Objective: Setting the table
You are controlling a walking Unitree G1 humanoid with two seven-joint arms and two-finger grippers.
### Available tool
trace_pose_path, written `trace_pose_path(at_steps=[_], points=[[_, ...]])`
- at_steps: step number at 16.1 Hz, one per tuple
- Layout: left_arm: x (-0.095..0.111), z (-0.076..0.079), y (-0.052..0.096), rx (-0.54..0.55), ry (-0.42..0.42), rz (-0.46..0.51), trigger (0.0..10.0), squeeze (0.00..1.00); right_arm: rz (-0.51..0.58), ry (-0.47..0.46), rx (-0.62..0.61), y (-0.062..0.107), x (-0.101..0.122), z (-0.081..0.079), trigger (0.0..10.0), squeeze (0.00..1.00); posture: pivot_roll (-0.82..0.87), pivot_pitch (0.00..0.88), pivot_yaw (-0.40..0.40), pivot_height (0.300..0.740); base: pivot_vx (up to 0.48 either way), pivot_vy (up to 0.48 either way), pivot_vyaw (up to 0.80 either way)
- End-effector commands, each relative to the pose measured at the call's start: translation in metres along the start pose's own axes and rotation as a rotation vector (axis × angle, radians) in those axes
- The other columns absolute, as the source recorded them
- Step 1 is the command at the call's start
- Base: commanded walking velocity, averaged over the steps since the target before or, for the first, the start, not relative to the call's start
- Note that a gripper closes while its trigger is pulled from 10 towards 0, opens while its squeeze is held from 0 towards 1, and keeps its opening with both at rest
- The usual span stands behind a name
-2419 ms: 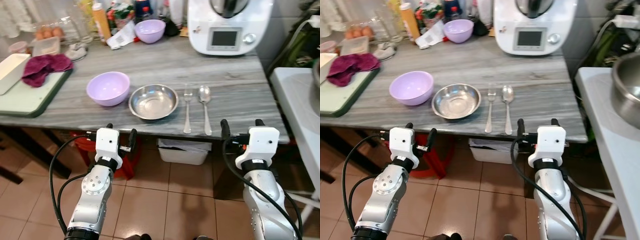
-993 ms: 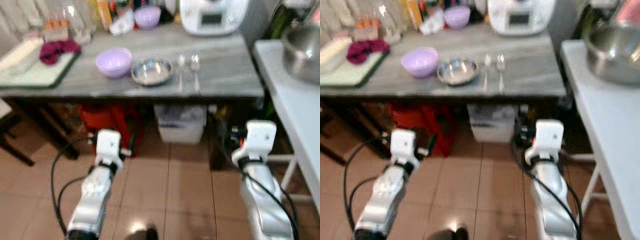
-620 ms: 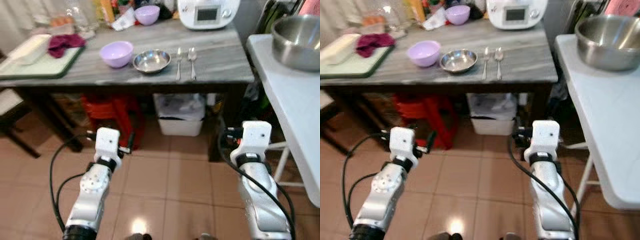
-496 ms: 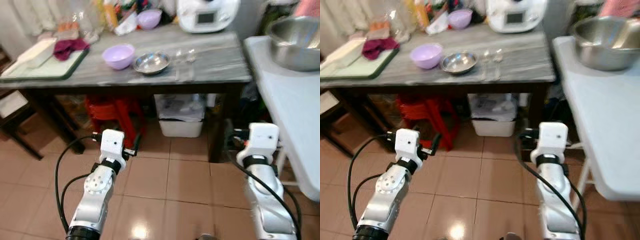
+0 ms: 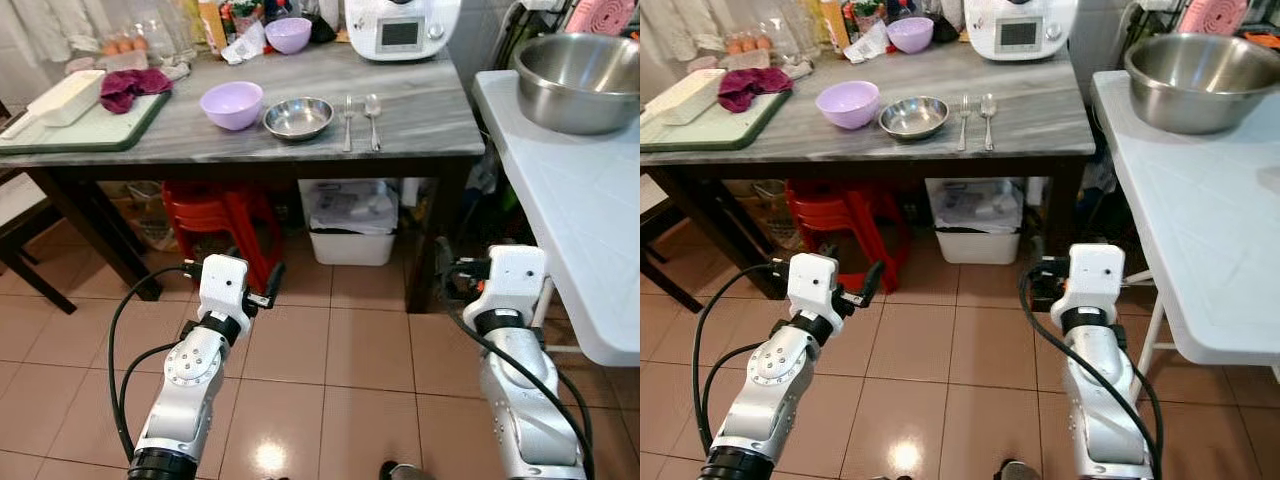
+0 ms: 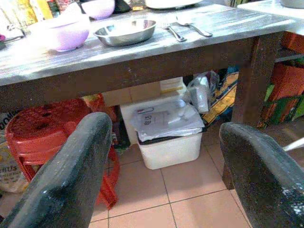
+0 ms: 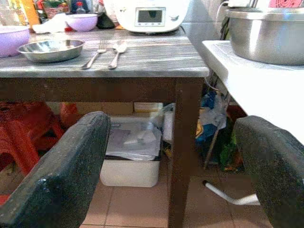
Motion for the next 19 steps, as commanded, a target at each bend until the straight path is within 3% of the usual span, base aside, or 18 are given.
trace_pose_path(at_steps=[1,7,19], points=[[0.0029,-0.0012,0.0017,-0.003,-0.005,0.008,10.0,0.00,0.006,-0.008,0.012,-0.0019,0.0019,-0.0033,10.0,0.00,-0.12,0.123,0.111,0.740,0.000,0.000,0.00],[0.0025,-0.0005,0.0020,-0.013,0.000,0.003,10.0,0.00,0.024,-0.041,0.008,-0.0016,0.0057,-0.0043,10.0,0.00,-0.12,0.126,0.114,0.740,0.000,-0.270,0.00],[0.0012,0.0025,0.0008,-0.026,0.002,-0.005,10.0,0.00,0.026,-0.041,0.006,-0.0028,0.0057,-0.0020,10.0,0.00,-0.13,0.126,0.113,0.740,0.000,-0.283,-0.36]])
Point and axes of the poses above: a point about 5 cm out from each wrist's last joint towards the gripper, its own y axis pointing back from the gripper into the wrist, its own x axis along the axis of the wrist's last joint, z = x × y, the point moved 5 cm from there along -y, pointing out of the wrist towards the gripper, and after that the axes turned 14 degrees about y, right-handed, at the moved point
